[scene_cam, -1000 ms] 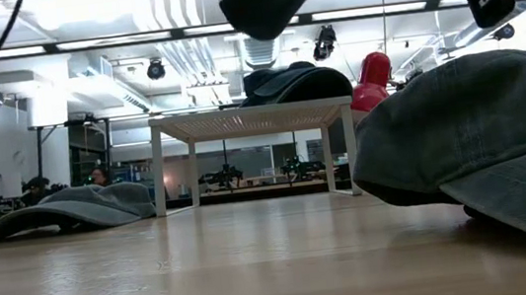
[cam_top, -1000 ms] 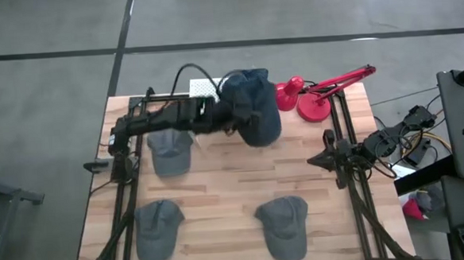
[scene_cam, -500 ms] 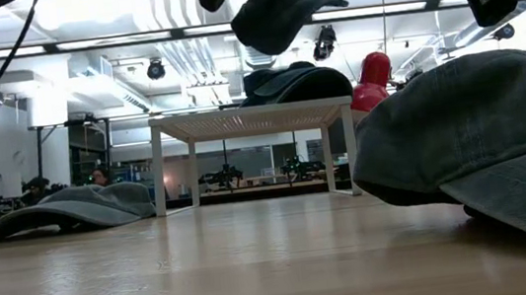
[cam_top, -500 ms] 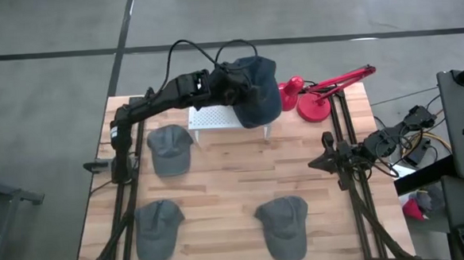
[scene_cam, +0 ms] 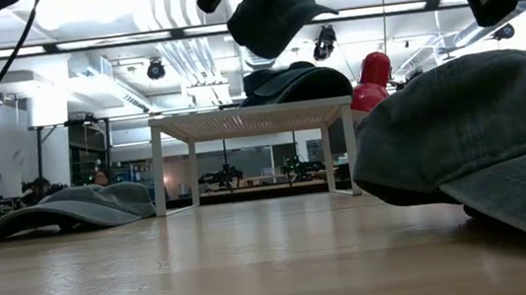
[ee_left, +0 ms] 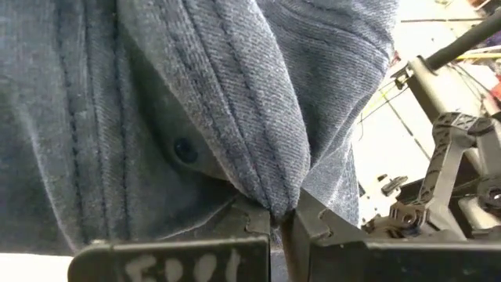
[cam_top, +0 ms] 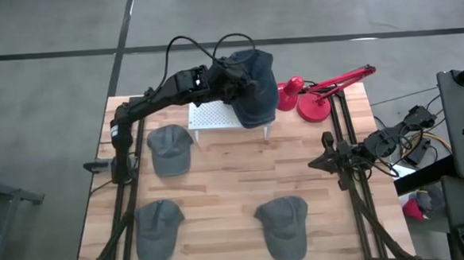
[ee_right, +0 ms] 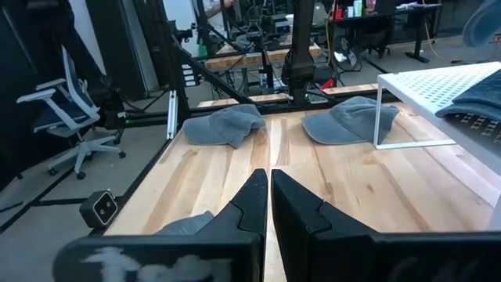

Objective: Pick & Place hat
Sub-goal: Stack the blue cap on the blue cap on the shelf

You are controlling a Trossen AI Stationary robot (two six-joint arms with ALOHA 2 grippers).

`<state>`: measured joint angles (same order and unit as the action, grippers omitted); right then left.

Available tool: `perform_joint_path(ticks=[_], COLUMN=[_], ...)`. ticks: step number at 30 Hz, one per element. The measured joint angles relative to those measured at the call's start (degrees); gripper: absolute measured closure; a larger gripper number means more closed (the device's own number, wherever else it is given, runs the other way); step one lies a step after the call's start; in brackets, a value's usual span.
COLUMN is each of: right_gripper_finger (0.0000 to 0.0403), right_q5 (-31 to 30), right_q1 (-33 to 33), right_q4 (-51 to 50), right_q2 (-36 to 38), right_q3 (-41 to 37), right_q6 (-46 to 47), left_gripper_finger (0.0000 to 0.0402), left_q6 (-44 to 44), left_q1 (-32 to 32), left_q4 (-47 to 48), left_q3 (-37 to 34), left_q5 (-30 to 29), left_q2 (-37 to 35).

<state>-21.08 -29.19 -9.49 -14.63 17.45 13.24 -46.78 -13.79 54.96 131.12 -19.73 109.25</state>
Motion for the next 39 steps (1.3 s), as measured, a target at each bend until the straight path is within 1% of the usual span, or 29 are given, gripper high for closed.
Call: perform_joint_path(ticks=[6,11,15,17,21,23,26,29,33,36,39], right_gripper_finger=[0.0385,0.0385,0.0385,0.0385,0.0385,0.0385,0.0385,0.0385,0.0385,0.0383,0.0369], right_q5=[0.04,-0.21,-4.94,-7.46,-11.58,-13.51,-16.43,-16.65,-16.85,-20.18,-23.19], right_q1=[-0.04,-0.04,-0.03,0.00,0.00,0.00,0.00,0.00,0.00,0.00,0.00], right_q4=[0.01,0.80,6.88,10.39,17.93,18.73,18.07,14.57,5.75,-1.61,-8.95], right_q2=[-0.04,-0.09,-0.20,-0.20,-0.43,-1.17,-3.78,-7.91,-14.56,-19.75,-24.36], right_q3=[0.04,0.04,0.04,0.04,0.12,1.44,5.28,11.37,21.07,28.46,35.37], right_q6=[3.09,2.19,1.08,-1.64,-9.19,-11.86,-15.14,-19.57,-23.03,-23.62,-23.83], left_gripper_finger=[0.0397,0.0397,0.0397,0.0397,0.0397,0.0397,0.0397,0.0397,0.0397,0.0397,0.0397], left_q6=[0.48,1.31,2.38,3.22,4.40,4.67,4.84,4.90,4.90,4.90,5.22], left_q1=[-0.01,0.46,1.65,2.86,5.63,6.79,8.41,10.40,13.23,15.15,16.84], left_q4=[-0.49,-0.51,-0.49,-0.48,-0.46,-0.50,-0.48,-0.48,-0.50,-0.53,-0.56], left_q3=[-0.01,-0.01,-0.01,-0.01,-0.01,-0.01,-0.05,-0.07,-0.09,-0.12,-0.12], left_q5=[1.46,1.52,1.71,1.61,-1.23,-2.97,-5.44,-8.86,-13.83,-18.50,-22.47], left_q2=[1.17,1.19,1.19,1.19,1.19,1.19,1.19,1.19,1.19,1.19,1.19])
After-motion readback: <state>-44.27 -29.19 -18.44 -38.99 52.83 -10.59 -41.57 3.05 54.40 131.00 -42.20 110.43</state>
